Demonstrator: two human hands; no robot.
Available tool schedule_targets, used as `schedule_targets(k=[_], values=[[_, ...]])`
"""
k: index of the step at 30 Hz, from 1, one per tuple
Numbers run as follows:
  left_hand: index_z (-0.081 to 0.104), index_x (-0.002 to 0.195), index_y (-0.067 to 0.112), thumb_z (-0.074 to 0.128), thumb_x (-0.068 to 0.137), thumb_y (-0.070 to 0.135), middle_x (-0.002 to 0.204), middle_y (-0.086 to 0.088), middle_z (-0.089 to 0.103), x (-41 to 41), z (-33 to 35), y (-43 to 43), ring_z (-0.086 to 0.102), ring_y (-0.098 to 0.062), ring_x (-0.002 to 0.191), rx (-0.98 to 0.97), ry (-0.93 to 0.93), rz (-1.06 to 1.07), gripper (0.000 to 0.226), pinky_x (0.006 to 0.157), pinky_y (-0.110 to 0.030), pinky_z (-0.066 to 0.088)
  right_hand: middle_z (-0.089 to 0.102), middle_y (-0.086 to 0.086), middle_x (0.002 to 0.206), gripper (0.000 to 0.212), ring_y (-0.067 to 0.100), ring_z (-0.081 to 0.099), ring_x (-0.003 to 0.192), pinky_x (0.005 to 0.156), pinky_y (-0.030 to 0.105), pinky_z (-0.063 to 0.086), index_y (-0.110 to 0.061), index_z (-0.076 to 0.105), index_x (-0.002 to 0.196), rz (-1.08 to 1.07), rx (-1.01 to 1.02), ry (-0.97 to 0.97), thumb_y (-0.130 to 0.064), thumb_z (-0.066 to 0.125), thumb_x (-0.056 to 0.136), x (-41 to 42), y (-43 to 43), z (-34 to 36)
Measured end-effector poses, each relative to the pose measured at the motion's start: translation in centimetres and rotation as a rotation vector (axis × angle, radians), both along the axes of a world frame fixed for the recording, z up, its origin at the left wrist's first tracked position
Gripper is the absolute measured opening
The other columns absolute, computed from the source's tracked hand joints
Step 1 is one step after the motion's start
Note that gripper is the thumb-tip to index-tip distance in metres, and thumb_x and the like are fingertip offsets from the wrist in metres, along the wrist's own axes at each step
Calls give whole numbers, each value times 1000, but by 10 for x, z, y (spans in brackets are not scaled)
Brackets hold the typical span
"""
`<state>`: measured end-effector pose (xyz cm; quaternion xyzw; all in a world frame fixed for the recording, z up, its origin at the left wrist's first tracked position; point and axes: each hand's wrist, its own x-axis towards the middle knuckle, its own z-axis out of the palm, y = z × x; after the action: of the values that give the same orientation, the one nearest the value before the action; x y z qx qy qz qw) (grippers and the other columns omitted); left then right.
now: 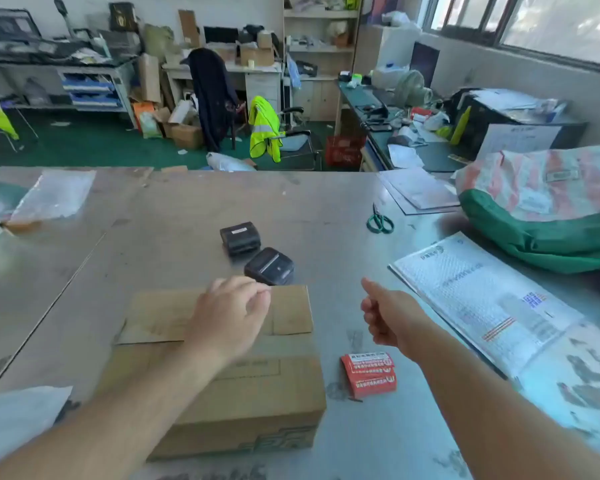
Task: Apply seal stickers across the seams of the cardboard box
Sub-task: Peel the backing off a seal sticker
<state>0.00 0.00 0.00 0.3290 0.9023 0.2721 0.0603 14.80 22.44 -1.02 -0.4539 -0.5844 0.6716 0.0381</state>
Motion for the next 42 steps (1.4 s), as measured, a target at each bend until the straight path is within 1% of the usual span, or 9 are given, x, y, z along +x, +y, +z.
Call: schedule_targets(k=[6, 10, 12, 15, 22, 27, 34, 39, 42], values=[[44, 144, 38, 14, 90, 58, 158, 8, 34, 33, -35, 5, 27, -18, 144, -217, 196, -122, 65, 115, -40, 24, 60, 13, 62, 42, 28, 57, 56, 59, 33, 48, -1, 65, 75, -50, 319, -347, -37, 56, 95, 26, 10, -73], [39, 147, 39, 10, 91, 58, 160, 7, 28, 33, -45, 6, 22, -17, 148, -277, 207, -105, 66, 119, -42, 17, 49, 5, 58, 44, 24, 52, 57, 56, 31, 37, -13, 47, 62, 43, 594, -574, -43, 57, 92, 36, 13, -110], [40, 146, 40, 9, 92, 58, 160, 8, 28, 33, -47, 7, 22, -16, 148, -262, 201, -99, 65, 119, -42, 17, 60, 9, 83, 36, 30, 63, 83, 69, 33, 43, -14, 58, 82, 45, 606, -642, -49, 59, 90, 35, 10, -121], [41, 145, 41, 11, 93, 57, 159, 10, 29, 33, -49, 6, 22, -14, 147, -234, 189, -90, 62, 119, -42, 19, 57, 17, 121, 57, 38, 57, 115, 92, 41, 45, -9, 60, 119, -15, 617, -719, -56, 61, 88, 29, 12, -138], [45, 143, 41, 16, 95, 55, 158, 10, 32, 33, -55, 5, 23, -13, 146, -185, 188, -78, 58, 119, -41, 17, 58, 14, 118, 57, 38, 58, 113, 93, 46, 50, -10, 64, 115, 8, 643, -823, -58, 68, 85, 19, 18, -164], [49, 141, 38, 20, 95, 55, 157, 7, 35, 33, -56, 5, 25, -15, 145, -126, 176, -77, 57, 116, -40, 17, 59, 12, 119, 42, 36, 54, 115, 93, 47, 44, -14, 64, 115, -76, 762, -752, -48, 67, 90, 20, 9, -167], [48, 142, 38, 16, 93, 56, 159, 8, 32, 35, -56, 7, 21, -15, 146, -104, 137, -76, 61, 116, -38, 12, 75, 7, 88, 26, 28, 71, 87, 85, 42, 56, -10, 74, 102, -286, 453, -349, -32, 64, 93, 19, -7, -154], [49, 142, 35, 22, 93, 52, 160, 4, 30, 34, -54, 5, 19, -18, 146, -76, 100, -113, 58, 116, -36, 8, 72, 0, 80, 17, 16, 67, 67, 67, 33, 54, -14, 69, 96, -448, 362, -121, -31, 66, 93, 21, -35, -113], [60, 132, 32, 29, 92, 49, 152, 4, 43, 29, -51, 1, 29, -17, 142, 63, -10, -104, 54, 117, -37, 16, 74, -2, 83, 19, 10, 64, 63, 65, 31, 49, -16, 69, 98, -515, 362, 8, -34, 66, 94, 19, -49, -79]])
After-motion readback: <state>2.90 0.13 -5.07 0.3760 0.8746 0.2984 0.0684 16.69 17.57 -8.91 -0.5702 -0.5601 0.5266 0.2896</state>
